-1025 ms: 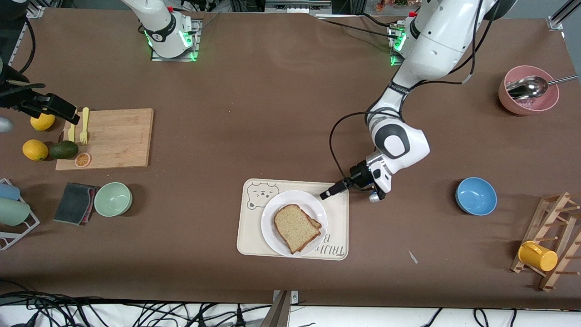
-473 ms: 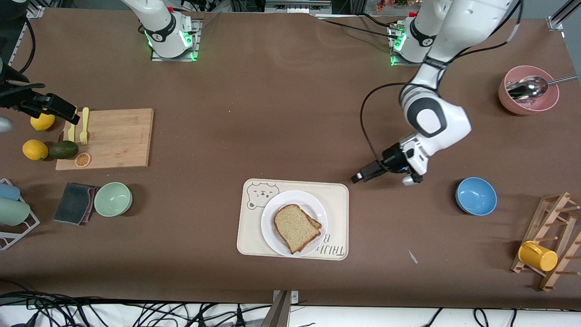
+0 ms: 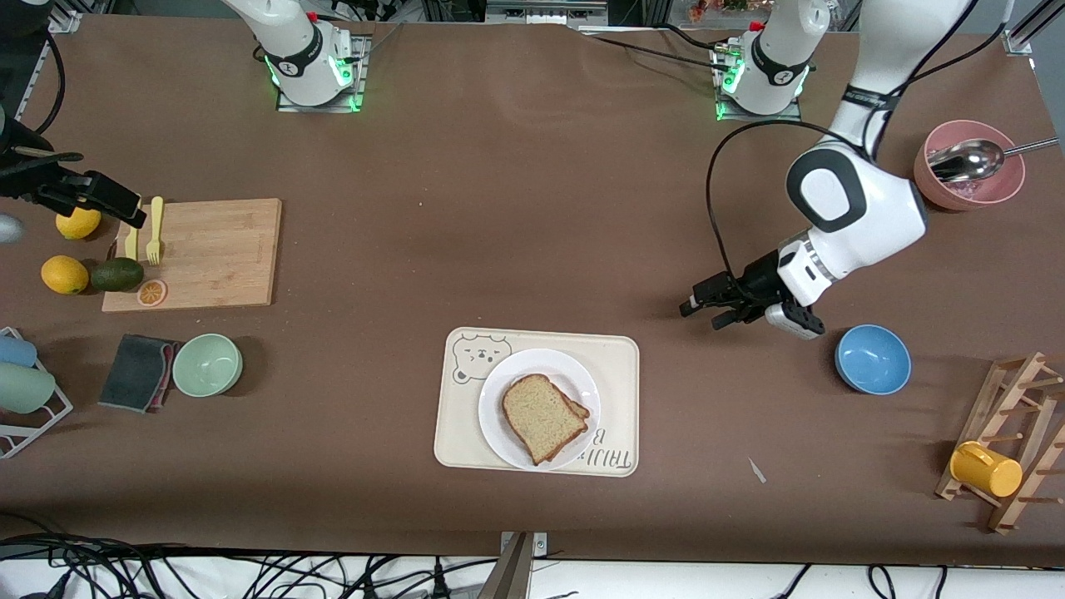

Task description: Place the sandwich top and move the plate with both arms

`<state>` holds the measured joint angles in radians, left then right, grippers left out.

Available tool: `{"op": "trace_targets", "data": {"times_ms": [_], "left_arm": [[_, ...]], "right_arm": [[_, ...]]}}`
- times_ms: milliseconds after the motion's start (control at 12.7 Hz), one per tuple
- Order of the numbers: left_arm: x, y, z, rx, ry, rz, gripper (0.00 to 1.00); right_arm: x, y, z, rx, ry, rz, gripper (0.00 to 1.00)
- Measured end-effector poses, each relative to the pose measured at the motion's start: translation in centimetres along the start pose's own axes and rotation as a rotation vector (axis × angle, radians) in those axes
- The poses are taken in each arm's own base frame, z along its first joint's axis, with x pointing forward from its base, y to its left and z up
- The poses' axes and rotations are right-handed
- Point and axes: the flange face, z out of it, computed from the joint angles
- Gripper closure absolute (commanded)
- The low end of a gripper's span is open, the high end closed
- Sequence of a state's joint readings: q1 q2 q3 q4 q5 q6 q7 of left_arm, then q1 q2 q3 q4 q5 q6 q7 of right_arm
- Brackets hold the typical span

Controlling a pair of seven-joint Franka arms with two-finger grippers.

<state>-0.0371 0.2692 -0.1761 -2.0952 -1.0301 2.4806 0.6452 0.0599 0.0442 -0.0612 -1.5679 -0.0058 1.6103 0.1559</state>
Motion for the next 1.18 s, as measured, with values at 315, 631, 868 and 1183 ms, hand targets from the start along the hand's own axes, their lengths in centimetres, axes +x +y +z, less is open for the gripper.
{"op": "trace_targets", "data": {"times_ms": [315,631,868,1183], "left_arm": [[1.0,0.6,-4.2,0.145,-0.090,0.122,0.00],[1.9,2.8,-8.9,0.264,-0.198,0.145,0.00],[3.0,5.1,-12.8,0.391,-0.270,0.088,0.00],[4.8,8.4,-17.9,0.543,-0.289,-0.021,0.00]], "right_arm": [[0.0,0.0,0.0,0.000,0.000,0.000,0.00],[0.0,0.0,0.0,0.009,-0.004,0.002,0.00],[-0.4,0.1,-0.4,0.006,-0.031,0.003,0.00],[-1.0,-0.1,-1.1,0.002,-0.058,-0.003,0.00]]}}
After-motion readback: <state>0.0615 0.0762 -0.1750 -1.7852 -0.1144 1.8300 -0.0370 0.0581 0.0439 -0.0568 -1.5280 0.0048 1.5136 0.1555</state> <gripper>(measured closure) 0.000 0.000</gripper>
